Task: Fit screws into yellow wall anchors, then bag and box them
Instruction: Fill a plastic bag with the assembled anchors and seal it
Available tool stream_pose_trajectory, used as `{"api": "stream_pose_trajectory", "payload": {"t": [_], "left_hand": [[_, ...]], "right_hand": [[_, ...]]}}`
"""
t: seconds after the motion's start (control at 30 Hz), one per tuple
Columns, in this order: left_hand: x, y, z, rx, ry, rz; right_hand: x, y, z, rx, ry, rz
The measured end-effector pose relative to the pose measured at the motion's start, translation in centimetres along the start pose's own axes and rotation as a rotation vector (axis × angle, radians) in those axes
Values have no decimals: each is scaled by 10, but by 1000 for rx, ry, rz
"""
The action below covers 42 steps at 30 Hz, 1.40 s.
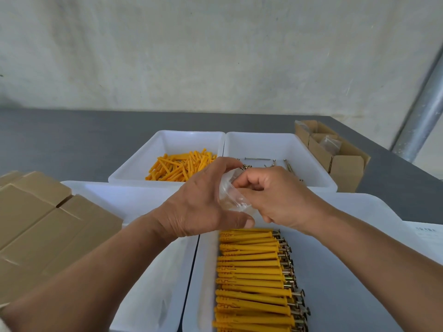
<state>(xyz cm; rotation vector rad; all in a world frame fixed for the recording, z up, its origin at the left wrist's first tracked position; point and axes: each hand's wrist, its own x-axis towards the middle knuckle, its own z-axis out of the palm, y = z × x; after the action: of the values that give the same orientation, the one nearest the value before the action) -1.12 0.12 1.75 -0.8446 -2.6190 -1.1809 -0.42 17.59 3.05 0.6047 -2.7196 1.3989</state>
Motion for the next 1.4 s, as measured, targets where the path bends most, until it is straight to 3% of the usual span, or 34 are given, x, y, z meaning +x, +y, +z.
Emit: {"api": "stream_pose_trajectory", "payload": {"t": [0.17,0.27,0.37,0.57,0.7,0.83,1.4], "left_hand": [[0,-3,-1,-30,24,-38],[1,-6,-2,-35,29,-53],[1,-6,-3,-19,42,-69],[1,-5,-5,-35,62,-77],[1,-6,-6,-18,64,-79],[0,-6,-6,-8,62,-84],[1,-8,-6,19,58,-87]], "right_hand": [[-3,0,-6,-49,-7,9],[0,-1,-14,-35,89,14],[2,3,-26,-248,137,47],[0,18,-27,-723,-228,136],[-2,22,-23,-791,-466,210],[-2,25,-21,-858,-598,259],[1,35,-16,-773,-616,262]]}}
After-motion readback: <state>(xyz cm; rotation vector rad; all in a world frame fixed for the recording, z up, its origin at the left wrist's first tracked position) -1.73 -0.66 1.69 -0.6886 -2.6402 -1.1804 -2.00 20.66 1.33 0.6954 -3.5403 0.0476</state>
